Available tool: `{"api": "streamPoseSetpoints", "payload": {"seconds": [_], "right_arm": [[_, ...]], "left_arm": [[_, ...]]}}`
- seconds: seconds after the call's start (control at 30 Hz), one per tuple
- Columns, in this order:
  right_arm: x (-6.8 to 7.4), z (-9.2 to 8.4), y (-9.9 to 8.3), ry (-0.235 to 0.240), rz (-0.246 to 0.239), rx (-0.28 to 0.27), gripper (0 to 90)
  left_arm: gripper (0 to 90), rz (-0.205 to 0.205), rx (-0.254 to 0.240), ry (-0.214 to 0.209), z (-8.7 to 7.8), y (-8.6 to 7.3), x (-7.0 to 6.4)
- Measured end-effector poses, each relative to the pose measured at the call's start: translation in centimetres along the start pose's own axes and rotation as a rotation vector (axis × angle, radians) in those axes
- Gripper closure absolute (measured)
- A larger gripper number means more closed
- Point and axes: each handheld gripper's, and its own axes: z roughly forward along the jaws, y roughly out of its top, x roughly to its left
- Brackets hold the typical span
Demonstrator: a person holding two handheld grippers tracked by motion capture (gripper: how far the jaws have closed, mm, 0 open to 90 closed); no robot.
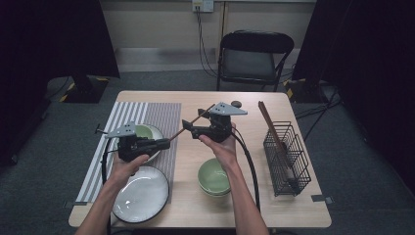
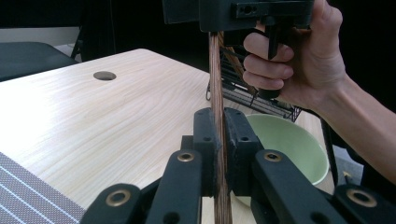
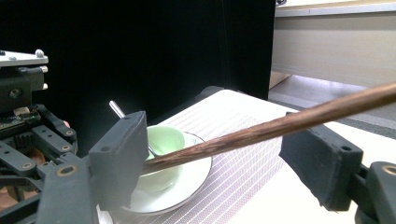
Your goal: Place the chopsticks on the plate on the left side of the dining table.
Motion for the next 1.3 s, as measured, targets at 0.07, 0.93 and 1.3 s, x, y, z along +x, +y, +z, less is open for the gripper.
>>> {"api": "streamPoseSetpoints", "payload": {"seconds": [0.07, 0.93, 1.3], "right_arm": [[0.0, 0.1, 0.0, 0.001, -0.006, 0.003, 22.9], [-0.2, -0.8, -0.2, -0.006, -0.003, 0.003, 19.9], [-1.0, -1.2, -1.1, -0.04, -0.019, 0.059, 19.4]], "left_arm": [[84.6, -0.001, -0.006, -0.001, -0.1, 0.0, 0.1], [84.6, -0.019, -0.054, -0.006, -0.8, 0.1, 0.5], [84.5, 0.017, -0.021, 0.027, -1.1, 0.2, 0.3]]}}
